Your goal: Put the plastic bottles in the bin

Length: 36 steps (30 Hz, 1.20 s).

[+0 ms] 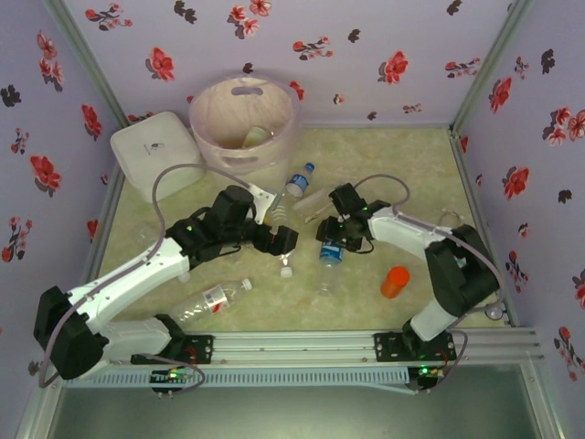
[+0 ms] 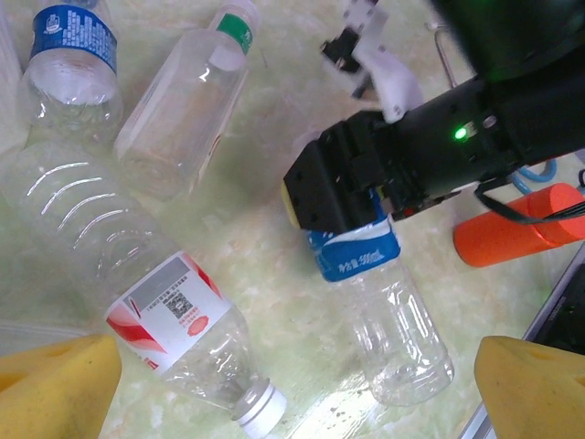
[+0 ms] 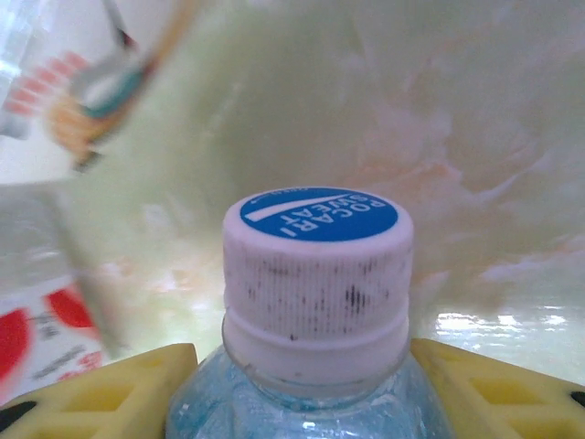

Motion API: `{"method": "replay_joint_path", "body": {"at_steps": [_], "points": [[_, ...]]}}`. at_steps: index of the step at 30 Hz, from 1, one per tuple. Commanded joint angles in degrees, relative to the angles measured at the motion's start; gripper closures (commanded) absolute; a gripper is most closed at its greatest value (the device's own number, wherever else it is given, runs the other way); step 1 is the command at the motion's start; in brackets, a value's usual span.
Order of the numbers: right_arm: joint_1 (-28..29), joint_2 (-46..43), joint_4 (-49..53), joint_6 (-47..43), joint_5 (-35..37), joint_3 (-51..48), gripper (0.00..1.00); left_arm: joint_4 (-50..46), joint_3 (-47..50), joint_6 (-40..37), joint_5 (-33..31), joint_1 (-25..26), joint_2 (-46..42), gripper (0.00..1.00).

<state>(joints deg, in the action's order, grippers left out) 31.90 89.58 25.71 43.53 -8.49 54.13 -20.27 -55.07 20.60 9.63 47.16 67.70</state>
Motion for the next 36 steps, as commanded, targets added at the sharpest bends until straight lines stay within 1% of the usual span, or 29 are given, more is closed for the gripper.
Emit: {"method": "replay_joint_path", "body": {"at_steps": [1,4,7,9,12,15,19,20,23,24,26,29,30,31,32,33,34,35,36], "points": [[-1.85,-7.57,-0.12,0.41,-0.92,-1.26,0.42,4.79,1.83,-0.77,3.19,0.32,-2.73,0.00],[-3.64,-14.38,-2.71,1.28,-3.30,-3.41,0.42,9.12,2.34,0.39,6.47,0.75,-1.69,0.00],[-4.34,-20.51,-5.18,1.55,-4.57,-5.28,0.43,10.00,-0.42,-0.58,7.24,3.08,2.99,0.00],[-4.44,-22.87,-7.82,2.16,-6.27,-6.14,0.45,11.70,-2.30,-1.17,8.55,4.97,6.38,0.00],[-4.47,-24.20,-13.91,4.99,-10.03,-7.89,0.46,14.42,-5.18,-1.91,10.84,6.95,11.07,0.00],[-4.37,-24.47,-20.16,8.18,-13.11,-10.17,0.46,14.02,-7.86,-2.89,10.77,7.86,15.07,0.00],[-4.34,-25.38,-22.58,9.46,-13.08,-11.40,0.46,14.61,-9.32,-2.17,10.85,8.48,17.92,0.00],[-4.39,-25.48,-23.00,9.47,-12.95,-11.41,0.46,14.77,-9.49,-2.14,10.88,8.56,18.29,0.02],[-4.39,-25.50,-24.24,9.60,-12.80,-11.25,0.46,14.21,-10.28,-2.14,10.45,8.57,19.84,0.17],[-4.39,-25.48,-24.84,9.84,-12.78,-11.39,0.46,13.72,-10.77,-2.14,10.24,8.57,20.40,0.21],[-4.47,-25.68,-26.84,10.77,-13.12,-11.84,0.46,13.33,-11.37,-2.05,10.06,8.57,21.24,0.24],[-4.56,-25.77,-27.47,11.23,-13.17,-11.60,0.46,13.86,-11.51,-2.14,9.30,8.57,21.42,0.36],[-4.63,-25.76,-27.51,11.29,-13.12,-11.42,0.46,13.97,-11.63,-2.23,9.17,8.57,21.45,0.38],[-4.74,-25.90,-27.62,11.53,-12.98,-11.36,0.46,13.88,-11.85,-2.32,8.97,8.61,21.50,0.37],[-4.91,-26.15,-27.66,11.66,-12.86,-11.33,0.47,13.70,-12.11,-2.45,8.54,8.48,21.51,0.31],[-4.98,-26.50,-27.44,11.76,-12.51,-11.26,0.46,13.33,-12.36,-2.62,8.33,8.41,21.64,0.22],[-5.05,-27.17,-26.95,11.72,-11.72,-11.25,0.47,13.04,-12.56,-2.67,8.09,8.30,21.68,0.10],[-5.09,-28.06,-26.13,11.52,-10.81,-11.28,0.47,12.74,-12.61,-2.67,7.79,8.06,21.62,0.05],[-5.11,-28.90,-25.34,11.20,-10.02,-11.25,0.47,12.59,-12.53,-2.67,7.49,8.00,21.48,0.04]]}}
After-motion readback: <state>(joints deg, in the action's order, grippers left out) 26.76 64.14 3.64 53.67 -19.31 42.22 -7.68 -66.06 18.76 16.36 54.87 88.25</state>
